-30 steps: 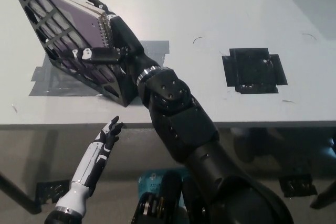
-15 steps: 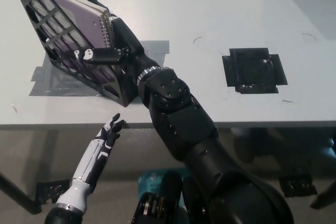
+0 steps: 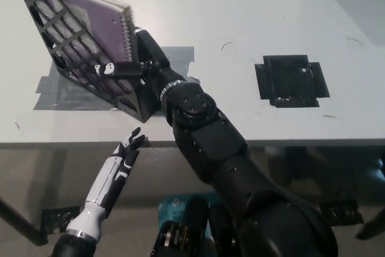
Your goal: A shelf with a book inside it is placed on the center of the desk infront of the robot. The robot uses its right hand to grab the book, take it out and hand it to a person.
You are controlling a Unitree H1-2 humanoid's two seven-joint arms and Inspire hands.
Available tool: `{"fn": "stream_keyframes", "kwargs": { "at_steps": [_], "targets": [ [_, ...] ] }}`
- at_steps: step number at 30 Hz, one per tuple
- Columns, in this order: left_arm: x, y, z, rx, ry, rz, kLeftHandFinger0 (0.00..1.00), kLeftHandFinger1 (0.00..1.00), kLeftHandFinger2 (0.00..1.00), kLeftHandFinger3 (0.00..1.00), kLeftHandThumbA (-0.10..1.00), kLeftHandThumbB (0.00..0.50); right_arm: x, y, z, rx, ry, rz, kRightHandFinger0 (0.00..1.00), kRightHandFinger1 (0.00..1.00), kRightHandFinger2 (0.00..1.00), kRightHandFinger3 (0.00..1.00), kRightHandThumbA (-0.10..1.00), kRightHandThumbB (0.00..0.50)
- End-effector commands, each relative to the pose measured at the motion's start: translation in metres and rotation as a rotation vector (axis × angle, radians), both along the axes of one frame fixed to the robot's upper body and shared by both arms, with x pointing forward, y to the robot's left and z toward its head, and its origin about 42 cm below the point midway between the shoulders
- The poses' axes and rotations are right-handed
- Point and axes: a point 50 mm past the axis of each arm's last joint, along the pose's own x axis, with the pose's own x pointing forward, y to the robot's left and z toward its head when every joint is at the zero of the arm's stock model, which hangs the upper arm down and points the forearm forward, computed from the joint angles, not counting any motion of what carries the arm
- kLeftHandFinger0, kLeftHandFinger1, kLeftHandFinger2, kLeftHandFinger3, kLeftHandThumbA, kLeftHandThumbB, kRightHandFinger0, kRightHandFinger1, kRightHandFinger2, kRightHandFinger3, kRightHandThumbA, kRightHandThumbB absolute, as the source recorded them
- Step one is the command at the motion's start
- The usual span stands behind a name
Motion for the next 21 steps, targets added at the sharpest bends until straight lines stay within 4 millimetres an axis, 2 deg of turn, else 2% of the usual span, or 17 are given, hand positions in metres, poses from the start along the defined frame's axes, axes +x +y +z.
{"fn": "stream_keyframes", "kwargs": {
  "at_steps": [1, 8, 13, 15, 21],
  "targets": [
    [0.008, 0.002, 0.015, 0.009, -0.049, -0.017, 1.0, 1.0, 1.0, 1.0, 1.0, 0.289, -0.001, 0.014, 0.055, 0.089, -0.122, 0.018, 0.0, 0.0, 0.0, 0.0, 1.0, 0.085],
    [0.009, 0.002, 0.014, 0.014, -0.046, -0.023, 1.0, 1.0, 1.0, 1.0, 1.0, 0.293, -0.004, 0.013, 0.06, 0.178, -0.094, 0.047, 0.0, 0.0, 0.0, 0.0, 1.0, 0.061],
    [0.009, 0.001, 0.016, 0.02, -0.053, -0.026, 1.0, 1.0, 1.0, 1.0, 1.0, 0.294, -0.005, 0.01, 0.064, 0.326, -0.045, 0.101, 0.0, 0.0, 0.0, 0.0, 1.0, 0.104],
    [0.009, 0.0, 0.016, 0.021, -0.048, -0.024, 1.0, 1.0, 1.0, 1.0, 1.0, 0.31, -0.005, 0.009, 0.065, 0.35, -0.014, 0.119, 0.0, 0.0, 0.0, 0.0, 1.0, 0.101],
    [0.009, 0.0, 0.016, 0.032, -0.042, -0.021, 1.0, 1.0, 1.0, 1.0, 1.0, 0.311, -0.004, 0.003, 0.065, 0.472, 0.109, 0.177, 0.0, 0.0, 0.0, 0.0, 1.0, 0.11]
  ]
}}
